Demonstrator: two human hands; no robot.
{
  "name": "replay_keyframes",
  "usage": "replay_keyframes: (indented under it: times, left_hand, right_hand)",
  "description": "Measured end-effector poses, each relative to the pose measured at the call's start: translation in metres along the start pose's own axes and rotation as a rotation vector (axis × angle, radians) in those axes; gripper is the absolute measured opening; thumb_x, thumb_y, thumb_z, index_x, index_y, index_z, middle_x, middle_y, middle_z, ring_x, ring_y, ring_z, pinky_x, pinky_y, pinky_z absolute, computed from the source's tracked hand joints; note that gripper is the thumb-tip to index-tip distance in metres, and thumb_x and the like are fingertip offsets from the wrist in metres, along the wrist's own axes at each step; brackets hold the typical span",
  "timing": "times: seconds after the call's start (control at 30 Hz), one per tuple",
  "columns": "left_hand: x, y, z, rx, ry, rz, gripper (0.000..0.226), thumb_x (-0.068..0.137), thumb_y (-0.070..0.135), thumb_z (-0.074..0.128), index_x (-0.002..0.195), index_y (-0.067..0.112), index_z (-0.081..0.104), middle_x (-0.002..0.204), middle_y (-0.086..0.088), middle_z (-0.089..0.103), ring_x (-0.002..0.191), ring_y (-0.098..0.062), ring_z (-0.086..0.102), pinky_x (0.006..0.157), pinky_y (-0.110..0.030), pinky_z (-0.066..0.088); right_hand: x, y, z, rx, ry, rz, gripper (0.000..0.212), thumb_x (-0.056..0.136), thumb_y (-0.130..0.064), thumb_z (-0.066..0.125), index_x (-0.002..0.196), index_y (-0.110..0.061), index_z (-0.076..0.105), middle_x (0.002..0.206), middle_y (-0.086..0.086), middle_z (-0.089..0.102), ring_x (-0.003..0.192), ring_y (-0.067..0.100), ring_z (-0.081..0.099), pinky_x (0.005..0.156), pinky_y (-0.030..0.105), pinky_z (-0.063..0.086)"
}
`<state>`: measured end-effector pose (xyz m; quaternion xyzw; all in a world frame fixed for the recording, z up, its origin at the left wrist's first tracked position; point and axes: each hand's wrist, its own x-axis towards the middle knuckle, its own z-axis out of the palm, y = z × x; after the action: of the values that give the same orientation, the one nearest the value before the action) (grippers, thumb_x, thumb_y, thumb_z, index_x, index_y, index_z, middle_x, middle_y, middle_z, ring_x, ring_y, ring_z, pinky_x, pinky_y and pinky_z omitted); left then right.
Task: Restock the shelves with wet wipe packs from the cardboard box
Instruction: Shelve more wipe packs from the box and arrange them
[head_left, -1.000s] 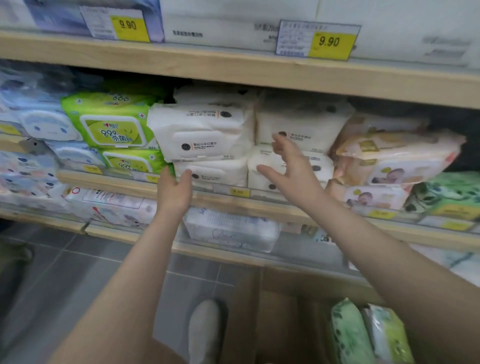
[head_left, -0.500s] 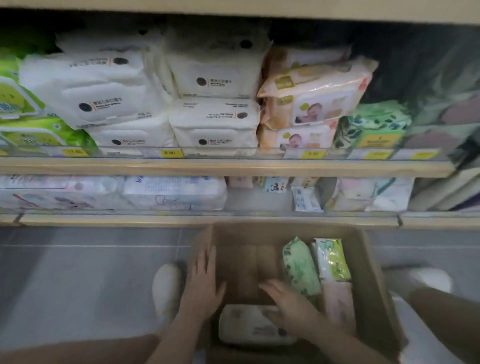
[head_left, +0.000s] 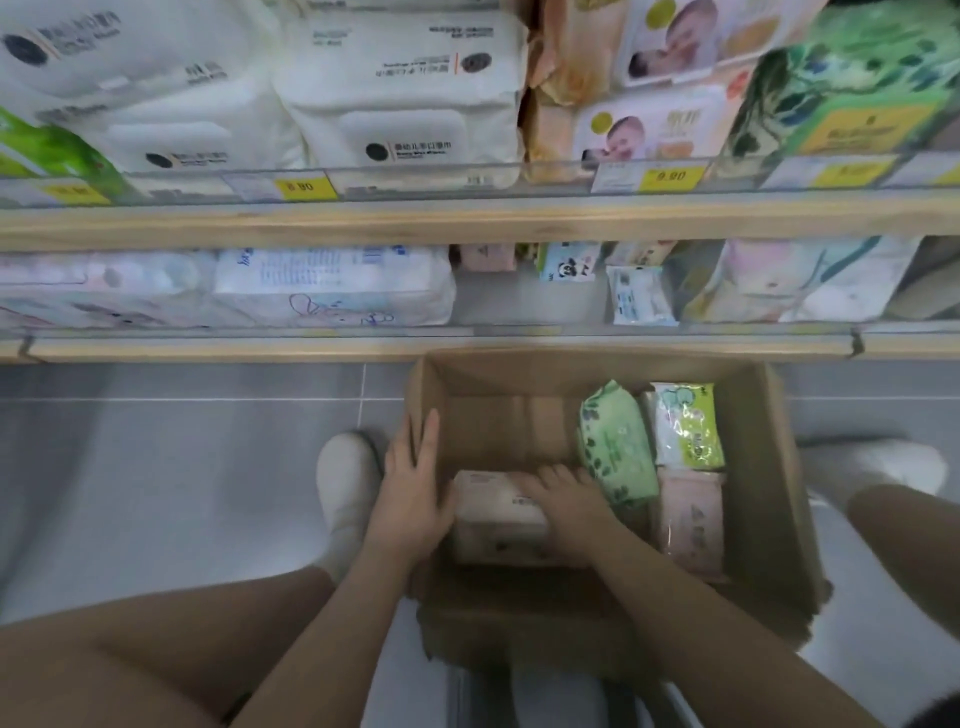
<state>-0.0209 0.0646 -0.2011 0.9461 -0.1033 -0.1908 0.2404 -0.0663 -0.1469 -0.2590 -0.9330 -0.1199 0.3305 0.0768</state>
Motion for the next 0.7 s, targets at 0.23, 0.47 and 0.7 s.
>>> replay_keyframes:
  times: [0.23,0.47,0.7]
  left_hand:
    - [0.006,-0.003,0.000,0.063,-0.018,-0.018,0.086,0.091,0.041,0.050,0.147,0.030,-0.015,0.158,-0.011,-0.004,0.143,-0.032,0.009,0.113,-0.043,0.021]
    - [0.044,0.014,-0.033,0.206,0.137,0.054,0.068,0.097,0.038,0.038,0.150,0.018,0.001,0.157,-0.012,0.010,0.143,-0.035,0.012,0.115,-0.049,0.018]
    - [0.062,0.101,-0.003,0.121,0.097,0.145,0.069,0.096,0.040,0.041,0.150,0.014,0.006,0.157,-0.013,0.010,0.143,-0.032,0.012,0.117,-0.043,0.015]
  right_hand:
    - [0.011,-0.013,-0.008,0.029,-0.030,0.060,0.083,0.069,-0.052,0.071,0.134,-0.020,0.031,0.129,0.009,0.050,0.117,0.028,0.041,0.099,0.040,0.031]
    - [-0.048,0.025,-0.077,0.331,0.122,0.267,0.091,0.053,-0.055,0.078,0.128,-0.025,0.036,0.121,0.002,0.053,0.108,0.026,0.054,0.081,0.031,0.044]
    - [-0.133,0.094,-0.113,0.497,0.357,0.553,0.091,0.055,-0.053,0.079,0.127,-0.021,0.033,0.124,0.002,0.049,0.105,0.026,0.055,0.078,0.035,0.044]
